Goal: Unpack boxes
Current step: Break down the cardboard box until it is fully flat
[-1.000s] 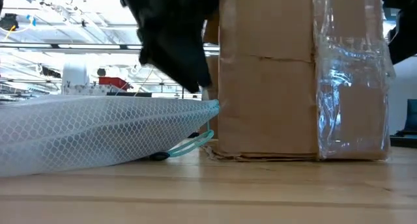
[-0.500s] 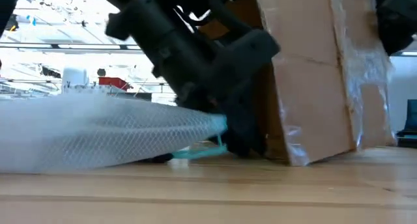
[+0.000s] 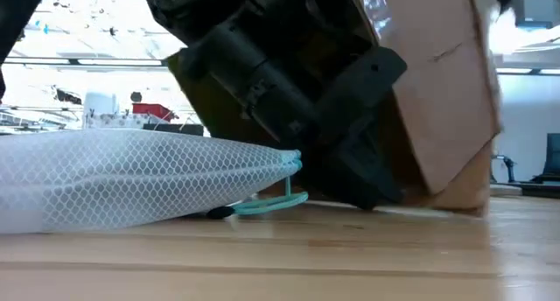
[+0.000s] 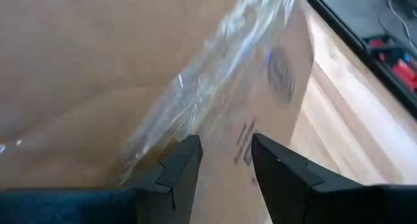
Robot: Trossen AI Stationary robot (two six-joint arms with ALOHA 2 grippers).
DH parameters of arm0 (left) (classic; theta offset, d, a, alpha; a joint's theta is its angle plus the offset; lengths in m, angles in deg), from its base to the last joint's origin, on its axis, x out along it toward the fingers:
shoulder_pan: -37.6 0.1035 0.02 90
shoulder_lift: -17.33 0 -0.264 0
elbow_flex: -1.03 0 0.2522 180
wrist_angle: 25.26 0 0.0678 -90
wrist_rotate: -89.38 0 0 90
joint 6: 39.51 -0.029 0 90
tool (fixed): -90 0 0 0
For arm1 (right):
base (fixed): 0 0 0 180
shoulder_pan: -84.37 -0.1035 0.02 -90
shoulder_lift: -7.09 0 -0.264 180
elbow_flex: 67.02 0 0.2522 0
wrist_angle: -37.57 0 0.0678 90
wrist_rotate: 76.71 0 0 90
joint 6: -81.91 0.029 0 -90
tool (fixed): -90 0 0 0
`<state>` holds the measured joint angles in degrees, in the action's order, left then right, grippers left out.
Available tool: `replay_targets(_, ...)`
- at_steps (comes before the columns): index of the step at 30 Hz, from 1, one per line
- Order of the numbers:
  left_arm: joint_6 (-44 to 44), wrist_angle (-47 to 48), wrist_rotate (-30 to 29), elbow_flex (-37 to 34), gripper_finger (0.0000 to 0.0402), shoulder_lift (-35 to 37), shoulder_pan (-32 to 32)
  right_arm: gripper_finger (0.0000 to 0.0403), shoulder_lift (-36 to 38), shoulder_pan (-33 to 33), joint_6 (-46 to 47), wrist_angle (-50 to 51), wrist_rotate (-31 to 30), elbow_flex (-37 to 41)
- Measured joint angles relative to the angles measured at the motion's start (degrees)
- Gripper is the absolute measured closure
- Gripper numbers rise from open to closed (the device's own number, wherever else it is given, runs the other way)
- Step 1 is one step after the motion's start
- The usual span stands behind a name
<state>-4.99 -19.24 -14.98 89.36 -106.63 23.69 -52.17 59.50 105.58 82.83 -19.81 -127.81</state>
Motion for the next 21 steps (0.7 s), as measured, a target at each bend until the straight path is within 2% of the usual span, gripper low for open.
replay_targets(6, -3.1, -0.2, -0.4, 4.6, 0.0247, -0.3, 1.9, 0.0265, 0.1, 0.1, -6.4, 5.1, 0.3, -8.8)
replay_targets(10, -5.0, 0.8, 0.8, 6.6, 0.0247, -0.2, 2.5, 0.0265, -0.1, 1.1, -8.8, 9.8, 1.0, -12.0)
replay_targets(14, -6.3, 1.2, 1.3, 8.4, 0.0247, -0.2, 4.0, 0.0265, 0.1, 2.4, -12.1, 11.3, 0.4, -12.7)
replay_targets(16, -5.1, 1.9, 4.2, 8.6, 0.0247, -0.2, 4.5, 0.0265, 0.2, 3.4, -11.9, 12.9, 0.4, -12.8)
replay_targets(18, -3.0, 4.6, 6.6, 8.6, 0.0247, -0.2, 4.5, 0.0265, 0.0, 4.2, -11.1, 15.2, 0.7, -12.7)
replay_targets(21, -0.6, 9.0, 6.8, 8.0, 0.0247, 0.0, 3.6, 0.0265, -0.2, 4.2, -10.2, 15.8, 1.1, -12.2)
